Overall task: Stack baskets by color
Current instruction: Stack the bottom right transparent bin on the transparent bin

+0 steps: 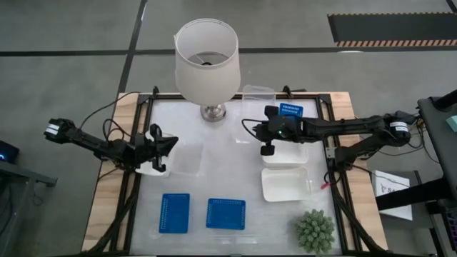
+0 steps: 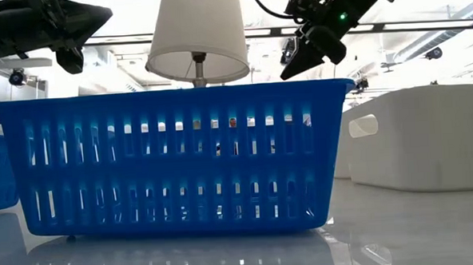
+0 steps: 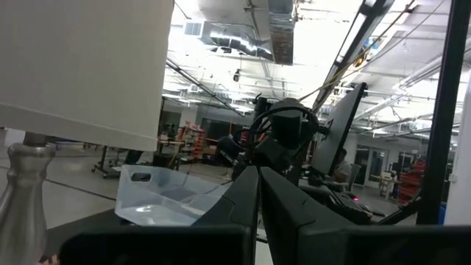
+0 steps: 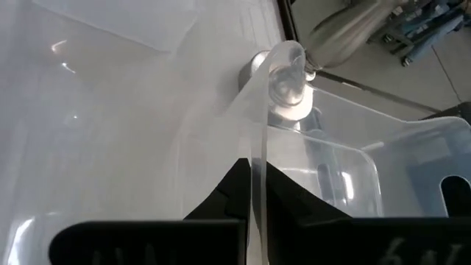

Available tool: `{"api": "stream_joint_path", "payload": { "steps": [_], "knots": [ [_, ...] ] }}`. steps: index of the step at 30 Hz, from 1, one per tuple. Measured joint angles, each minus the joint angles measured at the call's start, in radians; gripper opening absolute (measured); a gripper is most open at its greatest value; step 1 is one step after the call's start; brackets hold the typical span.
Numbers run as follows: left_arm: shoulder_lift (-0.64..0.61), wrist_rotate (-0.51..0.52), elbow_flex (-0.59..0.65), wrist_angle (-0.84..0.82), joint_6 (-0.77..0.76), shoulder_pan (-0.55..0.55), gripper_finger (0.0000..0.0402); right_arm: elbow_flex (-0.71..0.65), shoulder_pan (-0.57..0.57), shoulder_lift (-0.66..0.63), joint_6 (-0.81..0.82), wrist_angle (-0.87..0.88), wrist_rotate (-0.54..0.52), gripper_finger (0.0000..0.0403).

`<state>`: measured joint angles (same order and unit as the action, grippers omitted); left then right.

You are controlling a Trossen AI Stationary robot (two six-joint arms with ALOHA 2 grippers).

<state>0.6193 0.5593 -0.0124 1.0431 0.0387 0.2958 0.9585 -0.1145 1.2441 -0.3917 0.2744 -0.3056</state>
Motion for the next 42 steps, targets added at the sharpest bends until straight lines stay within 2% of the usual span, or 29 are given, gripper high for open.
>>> {"api": "stream_joint_path", "payload": {
  "steps": [7, 21, 29, 38, 42],
  "knots": [
    [-0.002, 0.000, 0.000, 0.000, 0.002, 0.000, 0.0000, -0.001, -0.025, 0.052, -0.024, -0.063, 0.070, 0.0009],
    [0.000, 0.000, 0.000, -0.001, 0.003, 0.000, 0.0000, 0.029, -0.045, 0.177, -0.057, -0.096, 0.072, 0.0009],
    [0.000, 0.000, 0.000, -0.001, 0.003, 0.000, 0.0000, 0.031, -0.045, 0.179, -0.067, -0.093, 0.126, 0.0009],
    [-0.001, 0.000, 0.000, 0.000, 0.001, 0.000, 0.0000, 0.031, -0.045, 0.178, -0.027, -0.090, 0.130, 0.0010],
    [0.002, 0.000, 0.000, 0.000, 0.000, 0.000, 0.0000, 0.031, -0.045, 0.178, -0.003, -0.089, 0.129, 0.0029]
  ]
}}
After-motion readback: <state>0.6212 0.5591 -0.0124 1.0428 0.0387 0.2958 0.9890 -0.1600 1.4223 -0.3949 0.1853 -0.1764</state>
